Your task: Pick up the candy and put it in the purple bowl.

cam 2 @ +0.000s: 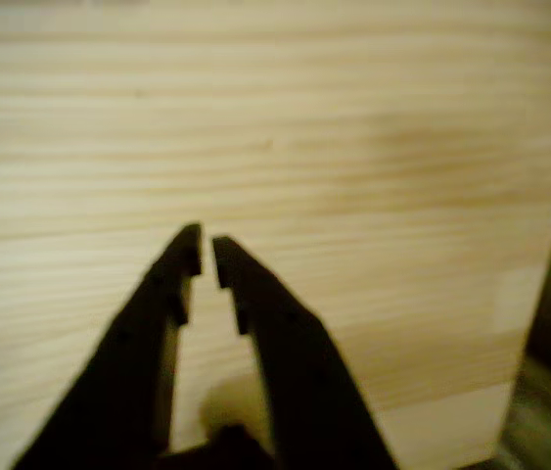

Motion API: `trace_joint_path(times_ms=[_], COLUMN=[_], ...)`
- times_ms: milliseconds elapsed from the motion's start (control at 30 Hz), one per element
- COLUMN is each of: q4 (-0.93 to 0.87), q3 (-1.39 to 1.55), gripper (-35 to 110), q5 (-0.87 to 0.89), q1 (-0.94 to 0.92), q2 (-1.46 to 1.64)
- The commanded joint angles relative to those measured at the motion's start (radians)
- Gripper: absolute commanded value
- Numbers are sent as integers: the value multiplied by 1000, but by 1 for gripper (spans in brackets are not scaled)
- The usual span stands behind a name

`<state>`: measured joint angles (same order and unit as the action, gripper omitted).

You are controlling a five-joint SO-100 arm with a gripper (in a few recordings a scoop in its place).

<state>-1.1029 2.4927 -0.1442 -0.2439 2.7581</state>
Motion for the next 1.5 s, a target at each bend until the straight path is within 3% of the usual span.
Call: trace_joint_path(times_ms=[0, 600, 900, 1267, 1467], q4=[34, 61, -69, -83, -166], q3=[-196, -586, -712, -793, -911], gripper=[-1, -1, 0, 0, 3], q5=[-81, -638, -887, -1071, -1040], q1=[6, 135, 229, 318, 360], q2=[-141, -670, -813, -928, -1045])
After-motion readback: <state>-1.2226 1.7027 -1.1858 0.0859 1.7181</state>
